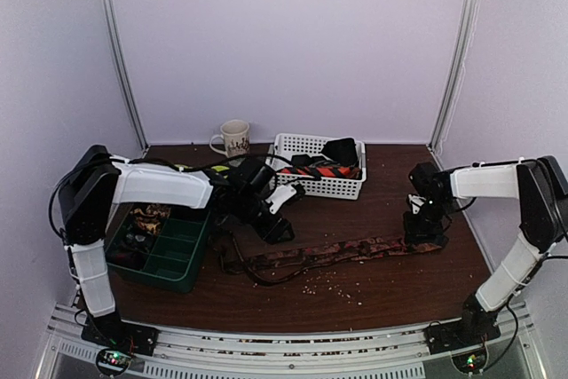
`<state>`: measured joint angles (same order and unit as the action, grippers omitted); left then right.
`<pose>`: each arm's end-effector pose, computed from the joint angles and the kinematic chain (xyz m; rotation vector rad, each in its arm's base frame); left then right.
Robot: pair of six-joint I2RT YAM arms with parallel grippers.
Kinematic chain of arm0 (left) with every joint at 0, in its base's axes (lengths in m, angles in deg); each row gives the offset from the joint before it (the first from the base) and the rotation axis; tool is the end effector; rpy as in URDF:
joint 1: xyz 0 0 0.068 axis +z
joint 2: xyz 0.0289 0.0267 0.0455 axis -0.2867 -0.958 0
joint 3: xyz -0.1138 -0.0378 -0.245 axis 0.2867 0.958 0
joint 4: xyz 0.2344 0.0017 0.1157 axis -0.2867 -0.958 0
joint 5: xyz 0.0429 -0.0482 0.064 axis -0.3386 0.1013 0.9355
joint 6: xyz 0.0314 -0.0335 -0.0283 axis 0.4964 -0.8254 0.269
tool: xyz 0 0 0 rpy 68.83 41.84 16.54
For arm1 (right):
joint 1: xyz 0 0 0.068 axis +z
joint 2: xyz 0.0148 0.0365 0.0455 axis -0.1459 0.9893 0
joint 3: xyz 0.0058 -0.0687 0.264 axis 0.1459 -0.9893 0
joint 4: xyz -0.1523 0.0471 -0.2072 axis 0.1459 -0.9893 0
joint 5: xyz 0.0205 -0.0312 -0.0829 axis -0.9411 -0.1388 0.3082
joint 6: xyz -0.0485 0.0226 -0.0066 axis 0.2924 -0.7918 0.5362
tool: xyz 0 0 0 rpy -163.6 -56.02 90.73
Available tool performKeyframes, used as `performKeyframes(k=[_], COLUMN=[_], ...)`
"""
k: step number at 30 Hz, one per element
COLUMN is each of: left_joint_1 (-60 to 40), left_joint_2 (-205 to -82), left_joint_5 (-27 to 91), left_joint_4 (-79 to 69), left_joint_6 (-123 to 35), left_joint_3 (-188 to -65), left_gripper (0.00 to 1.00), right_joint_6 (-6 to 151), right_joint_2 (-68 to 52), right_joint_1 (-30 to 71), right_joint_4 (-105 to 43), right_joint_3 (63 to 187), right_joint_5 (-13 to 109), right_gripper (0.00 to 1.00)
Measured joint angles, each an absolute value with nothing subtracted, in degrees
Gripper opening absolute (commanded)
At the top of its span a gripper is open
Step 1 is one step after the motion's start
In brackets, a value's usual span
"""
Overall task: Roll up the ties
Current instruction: Adjust the tie at the center of the board.
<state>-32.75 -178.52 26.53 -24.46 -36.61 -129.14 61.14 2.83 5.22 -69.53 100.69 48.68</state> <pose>0.2607 -0.3174 0.1793 1.0938 2.3537 -0.6716 0.2647 0.0687 0.1557 0.1036 2.9890 0.2506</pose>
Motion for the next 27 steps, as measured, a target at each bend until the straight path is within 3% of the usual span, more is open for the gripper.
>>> performKeyframes(k=[5,15,21,24,27], left_joint_1=[-32.0,-32.0,-32.1,-32.6,-33.4], left_joint_2=[-172.6,-172.7,-172.7,-173.7,-176.6], left_joint_5=[27.8,27.3,26.5,26.1,25.6], left_joint_4=[-23.0,-21.7,-21.5,-21.2,-21.1], left_joint_6=[-36.2,-35.7,-35.7,-35.2,-34.6], left_joint_3=[-123.8,-123.3,-123.2,-123.5,-124.6], left_gripper=[0.56,0.53,0.52,0.50,0.50], right_joint_6=[62.0,65.1,65.7,64.6,62.8], right_joint_2=[5.4,12.1,11.6,7.0,-0.7], right_joint_1=[5.2,4.3,2.8,2.7,2.7], right_joint_4=[-72.0,-77.1,-77.2,-76.3,-74.8], right_joint_3=[104.1,111.3,111.4,109.5,107.7], right_joint_5=[50.9,61.6,61.5,58.4,54.3], right_gripper=[0.26,0.24,0.36,0.43,0.44])
